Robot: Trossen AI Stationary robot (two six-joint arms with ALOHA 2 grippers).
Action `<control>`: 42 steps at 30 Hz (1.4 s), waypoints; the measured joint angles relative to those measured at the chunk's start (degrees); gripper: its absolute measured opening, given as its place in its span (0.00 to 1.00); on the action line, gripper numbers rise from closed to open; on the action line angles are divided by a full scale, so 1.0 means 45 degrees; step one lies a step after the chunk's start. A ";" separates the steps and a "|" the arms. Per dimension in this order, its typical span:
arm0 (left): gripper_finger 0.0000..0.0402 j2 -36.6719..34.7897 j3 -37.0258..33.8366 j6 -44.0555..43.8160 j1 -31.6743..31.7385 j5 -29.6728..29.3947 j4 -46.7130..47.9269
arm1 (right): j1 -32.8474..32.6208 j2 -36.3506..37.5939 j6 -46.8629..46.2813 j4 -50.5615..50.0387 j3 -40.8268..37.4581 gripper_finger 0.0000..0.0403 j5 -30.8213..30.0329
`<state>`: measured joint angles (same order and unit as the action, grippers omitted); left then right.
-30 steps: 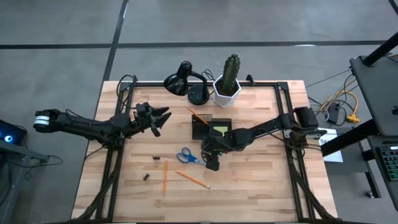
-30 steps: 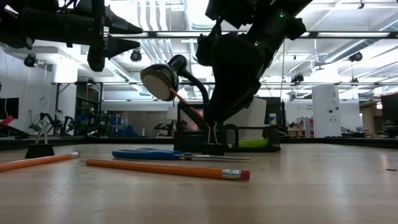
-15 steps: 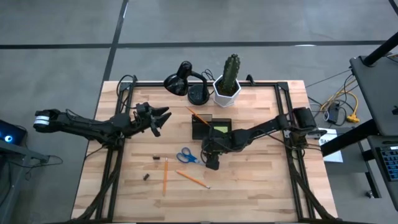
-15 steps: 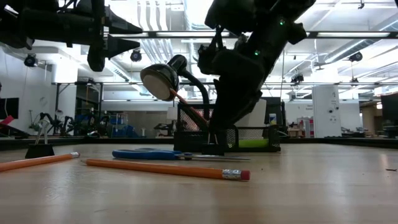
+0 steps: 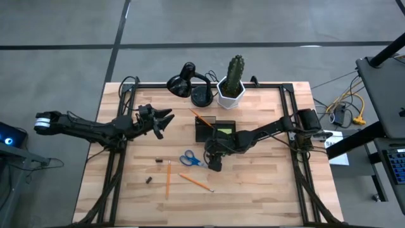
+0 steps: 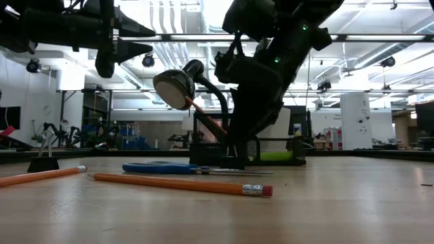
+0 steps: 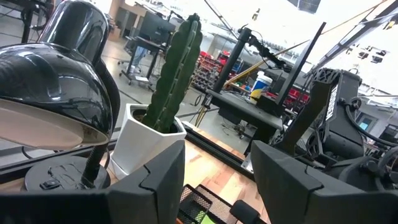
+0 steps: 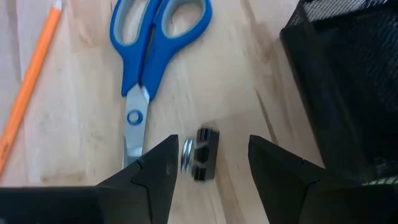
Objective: Pick and place office supplies into organizer
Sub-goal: Put the top right clip into the mesh desk organizer
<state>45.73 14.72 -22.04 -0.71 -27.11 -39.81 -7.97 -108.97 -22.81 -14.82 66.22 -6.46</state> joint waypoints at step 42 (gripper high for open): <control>0.42 0.0000 0.0000 0.0005 -0.0001 -0.0003 0.0007 | 0.0052 0.0131 0.0212 -0.0244 0.0111 0.02 0.0442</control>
<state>45.73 14.72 -22.02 -0.71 -27.13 -39.78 -7.74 -108.38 -21.85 -15.92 66.71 -4.47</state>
